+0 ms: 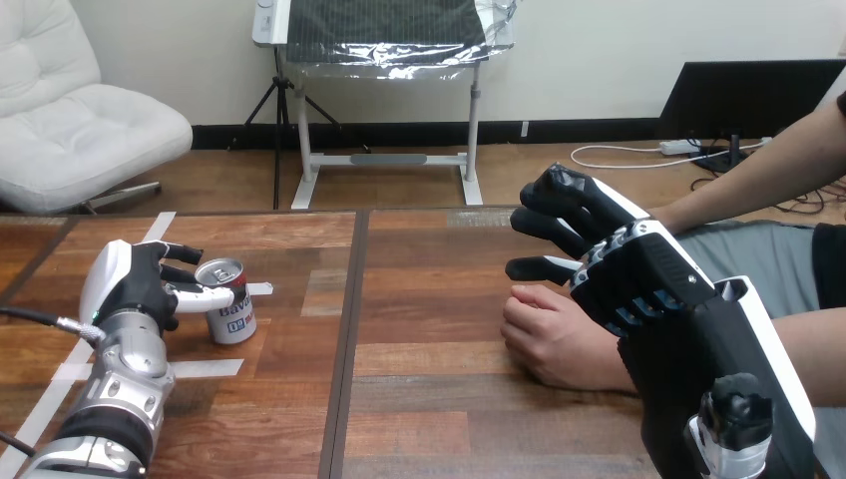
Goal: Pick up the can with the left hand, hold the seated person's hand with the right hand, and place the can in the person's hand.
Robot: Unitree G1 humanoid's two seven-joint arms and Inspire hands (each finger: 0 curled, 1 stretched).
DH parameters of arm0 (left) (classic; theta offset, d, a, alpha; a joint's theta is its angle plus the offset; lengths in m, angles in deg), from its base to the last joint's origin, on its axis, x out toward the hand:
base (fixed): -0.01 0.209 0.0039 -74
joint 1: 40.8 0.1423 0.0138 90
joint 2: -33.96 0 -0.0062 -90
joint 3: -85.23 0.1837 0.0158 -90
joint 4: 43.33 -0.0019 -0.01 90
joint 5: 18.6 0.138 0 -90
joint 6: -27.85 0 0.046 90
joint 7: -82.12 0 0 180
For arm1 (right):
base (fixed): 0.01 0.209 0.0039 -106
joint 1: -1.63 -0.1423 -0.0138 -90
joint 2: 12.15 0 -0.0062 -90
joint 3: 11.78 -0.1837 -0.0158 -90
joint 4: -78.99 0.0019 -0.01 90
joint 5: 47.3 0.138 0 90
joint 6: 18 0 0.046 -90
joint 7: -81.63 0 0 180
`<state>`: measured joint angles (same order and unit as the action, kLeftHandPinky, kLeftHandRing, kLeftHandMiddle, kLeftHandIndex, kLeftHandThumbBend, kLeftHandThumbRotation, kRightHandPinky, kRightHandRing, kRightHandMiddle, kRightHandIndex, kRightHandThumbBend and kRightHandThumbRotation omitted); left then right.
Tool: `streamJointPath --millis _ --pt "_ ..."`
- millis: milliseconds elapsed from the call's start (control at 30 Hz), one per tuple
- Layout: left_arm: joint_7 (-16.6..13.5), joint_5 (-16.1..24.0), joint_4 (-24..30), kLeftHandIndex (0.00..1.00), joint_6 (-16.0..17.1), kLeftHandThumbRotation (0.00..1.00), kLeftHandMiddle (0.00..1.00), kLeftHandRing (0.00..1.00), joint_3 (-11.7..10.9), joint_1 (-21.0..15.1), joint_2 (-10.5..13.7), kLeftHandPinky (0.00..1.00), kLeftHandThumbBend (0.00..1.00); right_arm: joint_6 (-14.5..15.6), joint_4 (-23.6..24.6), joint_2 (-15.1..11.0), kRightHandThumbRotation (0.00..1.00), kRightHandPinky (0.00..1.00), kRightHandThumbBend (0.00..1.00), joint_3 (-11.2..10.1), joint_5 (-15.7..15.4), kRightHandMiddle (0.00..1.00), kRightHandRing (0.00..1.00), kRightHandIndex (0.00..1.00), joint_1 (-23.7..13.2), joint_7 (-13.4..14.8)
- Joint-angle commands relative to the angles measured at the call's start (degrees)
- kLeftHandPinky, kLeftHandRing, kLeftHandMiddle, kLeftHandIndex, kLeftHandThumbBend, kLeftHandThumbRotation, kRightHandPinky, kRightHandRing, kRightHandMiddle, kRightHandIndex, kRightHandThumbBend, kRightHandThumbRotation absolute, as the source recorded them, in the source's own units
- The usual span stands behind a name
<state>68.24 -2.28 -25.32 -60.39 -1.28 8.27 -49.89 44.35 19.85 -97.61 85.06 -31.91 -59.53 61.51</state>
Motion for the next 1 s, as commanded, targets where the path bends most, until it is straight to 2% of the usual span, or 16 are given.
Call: streamJointPath --millis 0,567,967 --pt "-1.2 -0.1 1.3 0.67 1.6 0.0 0.63 0.57 -0.1 -4.1 0.1 0.46 0.72 -0.8 1.8 0.6 0.92 0.74 1.0 -0.1 0.4 0.87 0.86 0.86 -2.8 0.2" --pt "-1.5 0.4 1.1 0.63 2.0 0.0 0.59 0.54 0.3 -4.1 0.2 0.43 0.73 -0.4 2.4 0.6 0.91 0.74 1.0 -0.1 -0.1 0.87 0.86 0.86 -2.5 0.5" --pt "-1.9 1.1 0.8 0.61 1.4 0.0 0.56 0.5 0.9 -4.3 0.1 0.39 0.77 -0.1 2.7 0.6 0.91 0.73 1.0 0.0 -0.1 0.86 0.85 0.86 -2.3 0.9"
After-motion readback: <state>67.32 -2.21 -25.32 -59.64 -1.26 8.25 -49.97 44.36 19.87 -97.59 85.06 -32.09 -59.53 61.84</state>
